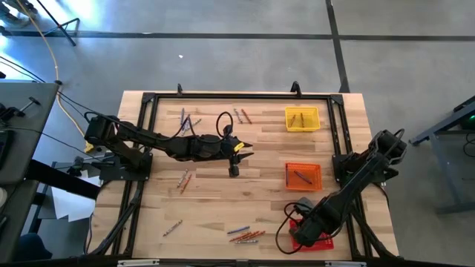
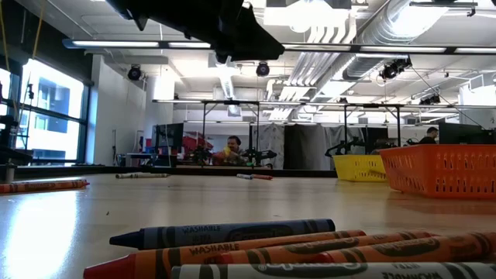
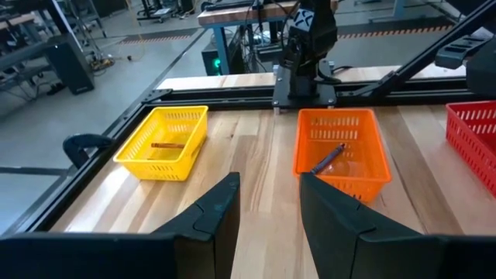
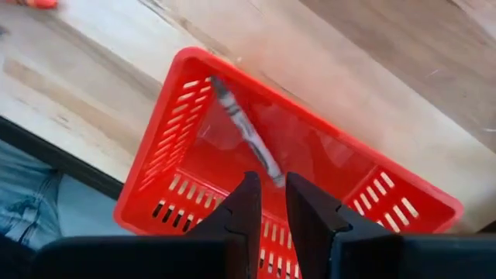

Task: Sort crayons
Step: Put the gray crayon into the red bin

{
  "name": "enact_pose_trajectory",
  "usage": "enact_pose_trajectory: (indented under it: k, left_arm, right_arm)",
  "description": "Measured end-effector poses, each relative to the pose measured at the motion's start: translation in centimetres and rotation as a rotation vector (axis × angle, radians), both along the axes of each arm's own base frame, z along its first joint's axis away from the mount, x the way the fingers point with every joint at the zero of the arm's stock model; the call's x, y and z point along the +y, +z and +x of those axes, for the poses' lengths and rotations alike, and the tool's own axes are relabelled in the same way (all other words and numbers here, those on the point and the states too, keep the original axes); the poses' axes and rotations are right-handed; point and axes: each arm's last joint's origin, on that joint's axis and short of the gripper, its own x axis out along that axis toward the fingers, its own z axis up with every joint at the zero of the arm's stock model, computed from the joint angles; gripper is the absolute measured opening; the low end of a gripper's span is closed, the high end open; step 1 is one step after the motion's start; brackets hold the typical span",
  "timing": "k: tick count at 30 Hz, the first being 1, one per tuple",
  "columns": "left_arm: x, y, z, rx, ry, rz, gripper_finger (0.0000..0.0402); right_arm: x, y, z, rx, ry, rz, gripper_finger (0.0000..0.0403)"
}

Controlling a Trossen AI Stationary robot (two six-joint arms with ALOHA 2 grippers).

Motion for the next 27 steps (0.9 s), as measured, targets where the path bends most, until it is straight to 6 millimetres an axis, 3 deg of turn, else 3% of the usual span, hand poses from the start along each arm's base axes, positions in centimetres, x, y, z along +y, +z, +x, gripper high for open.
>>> enact_pose_trajectory:
  k: [6, 10, 14, 19, 27]
  left_arm:
    - [0.0, -0.1, 0.0, 0.009, 0.000, 0.001, 0.0119]
    - [0.1, -0.2, -0.1, 0.024, 0.015, 0.011, 0.0119]
    - [1.4, -1.2, -0.4, 0.135, 0.080, 0.033, 0.0119]
    - [4.9, -2.4, -0.8, 0.221, 0.162, -0.043, 0.0119]
    - [13.6, -2.3, -2.1, 0.287, 0.345, -0.107, 0.0119]
  right_arm:
    - [0.1, 0.3, 0.1, -0.015, 0.014, 0.002, 0.0057]
    - [-0.4, 3.0, 1.2, -0.116, 0.041, -0.048, 0.0057]
    - [-1.8, 5.8, 2.3, -0.269, 0.099, -0.307, 0.0058]
    - [-4.6, 7.3, 3.0, -0.302, 0.192, -0.635, 0.0058]
    - [-10.0, 7.6, 3.7, -0.060, 0.227, -0.854, 0.0058]
